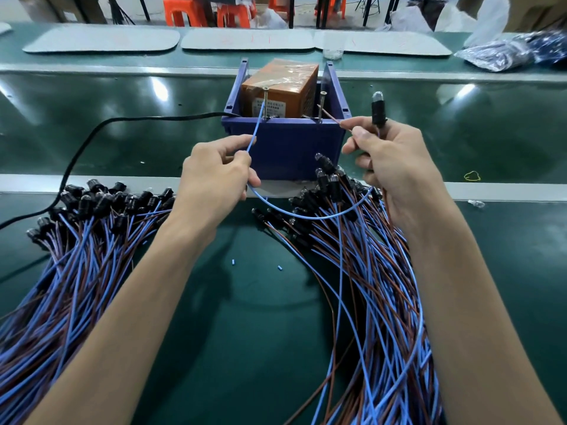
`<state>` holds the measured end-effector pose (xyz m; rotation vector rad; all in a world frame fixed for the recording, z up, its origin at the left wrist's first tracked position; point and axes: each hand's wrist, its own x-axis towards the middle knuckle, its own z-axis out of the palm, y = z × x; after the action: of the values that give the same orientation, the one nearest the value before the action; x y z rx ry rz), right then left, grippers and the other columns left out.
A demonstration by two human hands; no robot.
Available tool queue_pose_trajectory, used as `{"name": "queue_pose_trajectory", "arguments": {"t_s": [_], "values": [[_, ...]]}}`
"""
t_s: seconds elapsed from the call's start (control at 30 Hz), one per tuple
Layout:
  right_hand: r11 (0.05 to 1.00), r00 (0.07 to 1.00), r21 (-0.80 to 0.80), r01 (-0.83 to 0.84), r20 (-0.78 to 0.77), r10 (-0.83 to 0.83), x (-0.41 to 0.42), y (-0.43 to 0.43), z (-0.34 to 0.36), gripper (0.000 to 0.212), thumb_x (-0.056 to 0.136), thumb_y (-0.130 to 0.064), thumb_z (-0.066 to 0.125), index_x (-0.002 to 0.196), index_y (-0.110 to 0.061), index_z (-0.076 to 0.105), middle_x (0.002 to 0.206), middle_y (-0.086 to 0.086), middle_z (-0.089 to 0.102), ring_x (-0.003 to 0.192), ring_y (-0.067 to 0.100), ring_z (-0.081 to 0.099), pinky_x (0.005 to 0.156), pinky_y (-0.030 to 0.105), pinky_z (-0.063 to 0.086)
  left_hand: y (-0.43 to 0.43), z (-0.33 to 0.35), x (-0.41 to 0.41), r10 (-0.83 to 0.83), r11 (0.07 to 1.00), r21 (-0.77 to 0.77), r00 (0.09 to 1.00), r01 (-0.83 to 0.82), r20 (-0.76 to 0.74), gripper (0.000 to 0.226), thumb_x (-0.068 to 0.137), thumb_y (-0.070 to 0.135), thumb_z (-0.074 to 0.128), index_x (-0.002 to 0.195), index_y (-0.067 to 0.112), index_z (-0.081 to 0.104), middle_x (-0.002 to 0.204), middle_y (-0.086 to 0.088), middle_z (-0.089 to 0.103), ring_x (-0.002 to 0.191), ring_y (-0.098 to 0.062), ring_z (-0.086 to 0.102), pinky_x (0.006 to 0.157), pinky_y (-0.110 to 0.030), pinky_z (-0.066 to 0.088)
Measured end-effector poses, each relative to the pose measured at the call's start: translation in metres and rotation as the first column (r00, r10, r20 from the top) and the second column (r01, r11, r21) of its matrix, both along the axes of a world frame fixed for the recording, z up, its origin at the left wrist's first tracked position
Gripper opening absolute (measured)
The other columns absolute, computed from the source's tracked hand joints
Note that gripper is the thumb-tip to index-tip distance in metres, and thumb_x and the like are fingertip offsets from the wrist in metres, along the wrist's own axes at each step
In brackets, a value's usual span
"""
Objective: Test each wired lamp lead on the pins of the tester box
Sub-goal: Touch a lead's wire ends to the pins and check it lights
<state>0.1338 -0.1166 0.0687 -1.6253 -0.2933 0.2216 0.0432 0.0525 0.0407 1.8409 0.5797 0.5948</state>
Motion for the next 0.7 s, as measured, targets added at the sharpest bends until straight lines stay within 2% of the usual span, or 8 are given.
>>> {"name": "queue_pose_trajectory", "arguments": {"t_s": [0.2,0.7], "values": [[1.0,1.0,0.001,-0.006,-0.005,0.006,-0.0008,-0.0017,0.0019,0.026,0.099,-0.005,0.044,0.092,-0.017,0.065,0.063,-0.007,0.058,0.043,-0.001,0.042,0.042,0.011,0.032,-0.0021,0.0015,-0.0006,0.001,1.0,0.002,1.0,-0.001,0.002,0.03,0.091,0.011,0.048,0.103,0.03,0.067,0.044,0.011,0.058,0.039,-0.006,0.041,0.044,-0.011,0.037],[1.0,1.0,-0.017,-0.018,-0.023,0.018,0.0013,-0.0004,0.0039,0.031,0.099,0.0,0.042,0.085,-0.016,0.064,0.066,-0.002,0.053,0.039,-0.005,0.046,0.04,0.009,0.033,-0.0067,0.0066,-0.0023,-0.015,0.999,0.034,1.0,0.016,-0.011,0.026,0.088,0.015,0.049,0.096,0.031,0.069,0.042,0.01,0.056,0.04,-0.004,0.042,0.044,-0.013,0.036]]}}
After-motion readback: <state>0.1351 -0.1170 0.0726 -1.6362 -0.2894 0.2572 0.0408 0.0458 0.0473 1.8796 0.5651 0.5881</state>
